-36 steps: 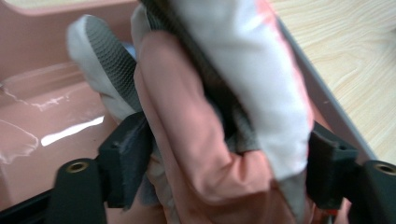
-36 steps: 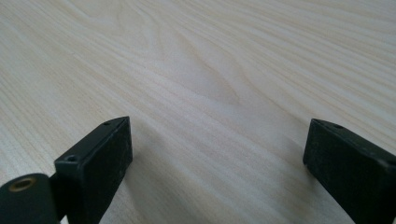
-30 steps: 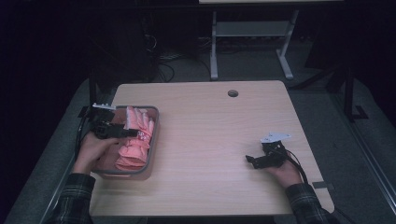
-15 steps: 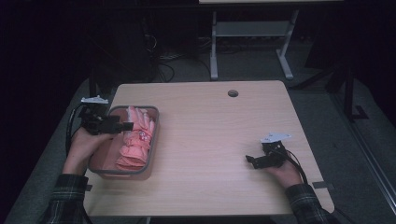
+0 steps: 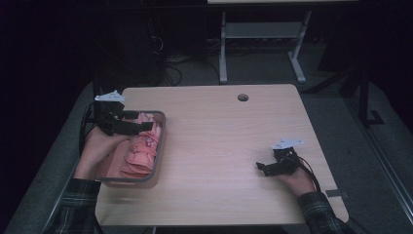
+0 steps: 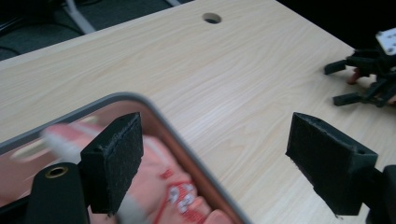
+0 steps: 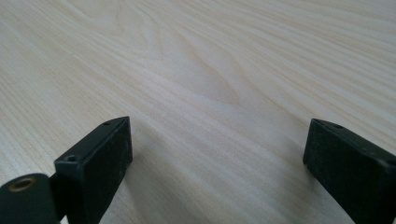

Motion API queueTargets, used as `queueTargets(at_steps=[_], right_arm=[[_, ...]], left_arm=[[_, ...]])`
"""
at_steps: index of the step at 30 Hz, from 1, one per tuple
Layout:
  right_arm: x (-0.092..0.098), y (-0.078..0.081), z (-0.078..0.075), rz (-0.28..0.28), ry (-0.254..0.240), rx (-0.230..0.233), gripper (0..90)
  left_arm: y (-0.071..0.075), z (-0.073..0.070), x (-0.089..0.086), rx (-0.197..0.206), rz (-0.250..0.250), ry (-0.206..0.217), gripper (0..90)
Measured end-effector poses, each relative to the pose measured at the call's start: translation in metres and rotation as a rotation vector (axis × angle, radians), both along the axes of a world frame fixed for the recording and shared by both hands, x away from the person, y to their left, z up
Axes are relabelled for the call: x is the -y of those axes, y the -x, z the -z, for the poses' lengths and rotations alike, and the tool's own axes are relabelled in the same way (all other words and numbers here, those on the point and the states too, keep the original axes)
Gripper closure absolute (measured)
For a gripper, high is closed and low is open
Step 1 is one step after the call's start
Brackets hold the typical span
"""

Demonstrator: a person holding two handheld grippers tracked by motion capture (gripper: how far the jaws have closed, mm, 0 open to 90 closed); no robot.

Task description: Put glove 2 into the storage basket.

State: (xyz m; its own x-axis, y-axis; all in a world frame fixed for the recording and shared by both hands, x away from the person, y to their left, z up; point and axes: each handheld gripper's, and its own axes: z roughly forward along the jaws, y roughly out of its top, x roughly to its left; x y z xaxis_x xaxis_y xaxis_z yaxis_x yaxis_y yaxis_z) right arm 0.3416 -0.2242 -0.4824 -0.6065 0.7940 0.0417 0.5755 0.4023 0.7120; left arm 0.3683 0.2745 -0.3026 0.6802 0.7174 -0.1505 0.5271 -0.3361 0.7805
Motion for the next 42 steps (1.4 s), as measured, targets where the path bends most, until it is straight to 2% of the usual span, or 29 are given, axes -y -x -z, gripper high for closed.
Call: queueTargets(at_steps=[12, 20, 27, 33, 36, 37, 39, 42], right_arm=[[0.000, 0.000, 0.000, 0.000, 0.000, 0.000, 7.5], [0.000, 0.000, 0.000, 0.000, 0.000, -0.001, 7.5], [0.000, 0.000, 0.000, -0.001, 0.001, -0.001, 7.5], [0.000, 0.000, 0.000, -0.001, 0.000, -0.001, 7.5], [0.000, 0.000, 0.000, -0.001, 0.000, 0.000, 7.4], [0.000, 0.000, 0.000, -0.001, 0.001, -0.001, 7.4], [0.000, 0.000, 0.000, -0.001, 0.001, 0.000, 7.5], [0.000, 0.000, 0.000, 0.000, 0.000, 0.000, 7.5]], left_arm=[[0.012, 0.012, 0.048, 0.014, 0.083, 0.013, 18.0], [0.021, 0.025, 0.082, 0.030, 0.132, -0.004, 18.0], [0.032, 0.042, 0.115, 0.043, 0.178, -0.034, 18.0], [0.040, 0.061, 0.140, 0.030, 0.216, -0.043, 18.0], [0.043, 0.073, 0.150, 0.032, 0.243, -0.078, 17.8], [0.044, 0.076, 0.154, 0.020, 0.244, -0.076, 17.5], [0.045, 0.083, 0.159, 0.023, 0.263, -0.097, 17.2], [0.049, 0.093, 0.167, 0.023, 0.274, -0.101, 17.0]])
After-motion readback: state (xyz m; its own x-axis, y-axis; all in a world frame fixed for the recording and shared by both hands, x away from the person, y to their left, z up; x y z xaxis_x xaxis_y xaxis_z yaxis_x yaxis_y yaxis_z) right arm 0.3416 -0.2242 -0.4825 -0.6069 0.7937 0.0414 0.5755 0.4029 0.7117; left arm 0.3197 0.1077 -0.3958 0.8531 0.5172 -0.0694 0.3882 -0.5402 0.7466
